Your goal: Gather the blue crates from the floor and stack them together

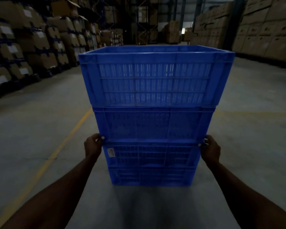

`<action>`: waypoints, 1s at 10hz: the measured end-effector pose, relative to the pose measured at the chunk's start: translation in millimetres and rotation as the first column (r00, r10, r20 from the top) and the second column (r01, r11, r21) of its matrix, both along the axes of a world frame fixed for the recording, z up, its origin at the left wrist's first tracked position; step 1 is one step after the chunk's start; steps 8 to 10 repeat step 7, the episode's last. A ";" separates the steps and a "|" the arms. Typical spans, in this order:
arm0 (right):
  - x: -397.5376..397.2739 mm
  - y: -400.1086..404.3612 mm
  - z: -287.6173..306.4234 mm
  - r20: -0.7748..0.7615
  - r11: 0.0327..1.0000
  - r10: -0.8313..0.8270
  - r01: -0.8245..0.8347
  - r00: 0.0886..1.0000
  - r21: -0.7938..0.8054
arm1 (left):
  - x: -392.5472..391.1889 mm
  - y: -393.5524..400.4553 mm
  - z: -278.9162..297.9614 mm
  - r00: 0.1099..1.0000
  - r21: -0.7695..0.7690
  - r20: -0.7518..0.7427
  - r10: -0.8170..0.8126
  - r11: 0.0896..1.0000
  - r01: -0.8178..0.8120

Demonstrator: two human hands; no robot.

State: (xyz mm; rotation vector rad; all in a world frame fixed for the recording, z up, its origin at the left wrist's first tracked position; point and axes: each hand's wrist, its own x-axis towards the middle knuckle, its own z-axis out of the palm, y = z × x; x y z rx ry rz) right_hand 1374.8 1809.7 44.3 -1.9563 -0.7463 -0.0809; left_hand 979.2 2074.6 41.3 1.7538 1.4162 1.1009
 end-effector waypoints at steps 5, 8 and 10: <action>-7.8 -8.6 56.8 -0.396 0.953 0.115 -0.214 0.911 -0.216 | -6.0 -16.8 39.6 0.974 -0.175 -0.063 -0.218 0.963 0.204; -27.0 -31.0 164.8 -0.449 0.937 0.121 -0.251 0.886 -0.244 | -18.4 -59.2 150.3 0.991 -0.093 -0.038 -0.130 0.988 0.126; -27.0 -31.0 164.8 -0.449 0.937 0.121 -0.251 0.886 -0.244 | -18.4 -59.2 150.3 0.991 -0.093 -0.038 -0.130 0.988 0.126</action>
